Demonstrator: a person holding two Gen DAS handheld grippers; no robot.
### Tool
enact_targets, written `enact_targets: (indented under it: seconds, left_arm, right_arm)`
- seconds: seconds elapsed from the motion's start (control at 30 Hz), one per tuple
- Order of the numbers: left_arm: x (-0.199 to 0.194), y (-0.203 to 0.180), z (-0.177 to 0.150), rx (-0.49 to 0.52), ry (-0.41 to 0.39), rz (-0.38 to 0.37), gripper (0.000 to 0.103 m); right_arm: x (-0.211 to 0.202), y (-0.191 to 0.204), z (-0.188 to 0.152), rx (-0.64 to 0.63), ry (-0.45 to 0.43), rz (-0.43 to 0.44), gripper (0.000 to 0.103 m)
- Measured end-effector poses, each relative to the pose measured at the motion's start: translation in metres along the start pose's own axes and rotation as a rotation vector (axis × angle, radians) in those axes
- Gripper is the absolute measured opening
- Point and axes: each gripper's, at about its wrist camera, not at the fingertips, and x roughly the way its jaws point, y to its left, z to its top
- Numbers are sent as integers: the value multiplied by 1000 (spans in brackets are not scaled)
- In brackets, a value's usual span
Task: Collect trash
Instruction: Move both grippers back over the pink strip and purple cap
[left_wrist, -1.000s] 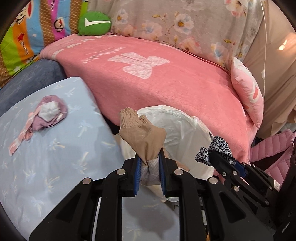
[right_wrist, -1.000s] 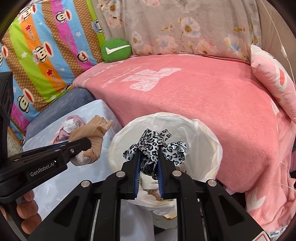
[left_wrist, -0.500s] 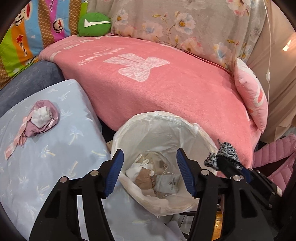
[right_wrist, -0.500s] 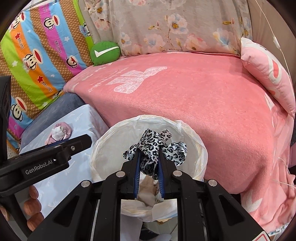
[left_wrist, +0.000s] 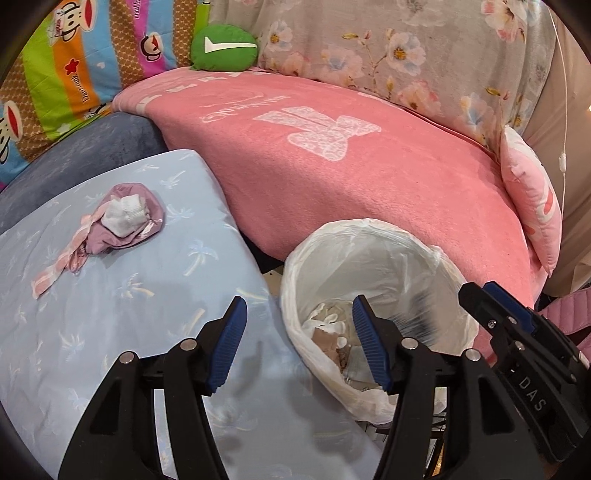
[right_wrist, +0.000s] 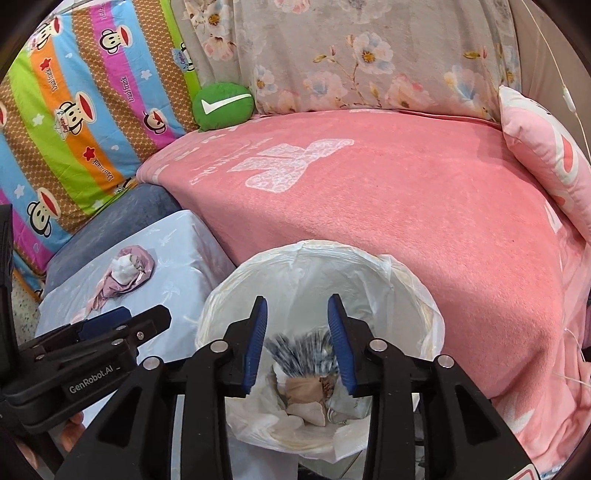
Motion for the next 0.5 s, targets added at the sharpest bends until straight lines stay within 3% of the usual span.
enact_targets:
  seconds: [0.5]
  left_arm:
    - [-15,28,-11,-46,-20,34,57]
  right_arm:
    - [-2,28,-17,-33,37,37,38]
